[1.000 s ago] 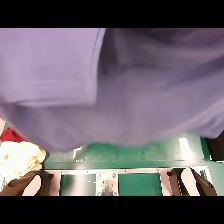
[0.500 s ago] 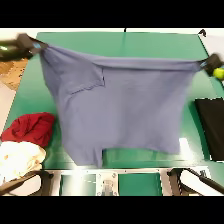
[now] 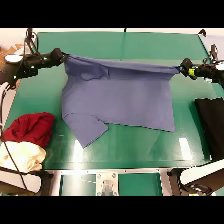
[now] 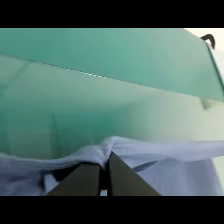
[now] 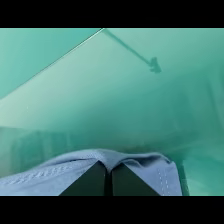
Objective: Fold the shirts.
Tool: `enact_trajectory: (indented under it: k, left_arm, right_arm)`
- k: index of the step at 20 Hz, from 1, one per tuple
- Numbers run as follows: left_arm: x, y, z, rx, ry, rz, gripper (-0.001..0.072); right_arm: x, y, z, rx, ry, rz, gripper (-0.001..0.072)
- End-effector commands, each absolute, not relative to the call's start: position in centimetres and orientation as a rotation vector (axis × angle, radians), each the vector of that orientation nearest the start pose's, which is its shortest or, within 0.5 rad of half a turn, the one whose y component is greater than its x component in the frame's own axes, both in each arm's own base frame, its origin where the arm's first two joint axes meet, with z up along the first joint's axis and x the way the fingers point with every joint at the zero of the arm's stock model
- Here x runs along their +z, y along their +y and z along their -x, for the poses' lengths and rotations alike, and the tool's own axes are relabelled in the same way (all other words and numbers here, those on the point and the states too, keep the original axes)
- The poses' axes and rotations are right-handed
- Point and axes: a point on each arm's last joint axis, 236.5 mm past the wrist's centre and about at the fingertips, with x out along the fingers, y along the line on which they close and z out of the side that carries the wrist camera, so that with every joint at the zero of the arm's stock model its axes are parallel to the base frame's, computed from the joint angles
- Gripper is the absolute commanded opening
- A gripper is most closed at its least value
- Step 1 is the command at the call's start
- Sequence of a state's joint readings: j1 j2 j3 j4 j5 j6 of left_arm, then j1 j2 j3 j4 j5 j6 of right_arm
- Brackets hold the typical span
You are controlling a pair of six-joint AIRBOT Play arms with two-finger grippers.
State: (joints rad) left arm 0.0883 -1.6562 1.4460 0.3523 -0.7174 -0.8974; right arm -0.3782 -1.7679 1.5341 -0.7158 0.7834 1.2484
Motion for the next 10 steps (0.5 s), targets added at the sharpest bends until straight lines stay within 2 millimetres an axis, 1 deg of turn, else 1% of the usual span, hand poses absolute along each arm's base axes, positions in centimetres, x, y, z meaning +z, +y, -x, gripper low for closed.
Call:
enact_trajectory:
  k: [1, 2, 4, 6, 7, 9, 10]
  left_arm:
    - [5.4, -8.3, -58.3, -0.385, 0.683, 0.52, 0.0033]
    - [4.2, -8.0, -57.4, -0.383, 0.741, 0.489, 0.0033]
    - [1.9, -8.0, -55.2, -0.402, 0.863, 0.412, 0.0033]
    - [-0.2, -7.6, -53.0, -0.404, 0.981, 0.336, 0.0033]
    - [-0.9, -7.3, -52.1, -0.4, 1.027, 0.314, 0.0033]
    - [-2.0, -7.0, -50.8, -0.401, 1.089, 0.287, 0.0033]
    - [-2.6, -7.2, -50.4, -0.403, 1.104, 0.291, 0.0033]
  right_arm:
    - [-0.4, -8.5, -56.6, 0.108, 0.865, -0.713, 0.001]
    - [-1.1, -8.3, -55.3, 0.129, 0.923, -0.703, 0.001]
    - [-2.6, -7.7, -52.5, 0.163, 1.056, -0.669, 0.0009]
    - [-4.3, -7.5, -49.5, 0.154, 1.194, -0.644, 0.0009]
    - [-5.1, -7.3, -48.3, 0.153, 1.239, -0.641, 0.0009]
    - [-6.3, -6.9, -46.8, 0.147, 1.288, -0.648, 0.0009]
    - [-6.8, -6.6, -46.2, 0.146, 1.306, -0.658, 0.001]
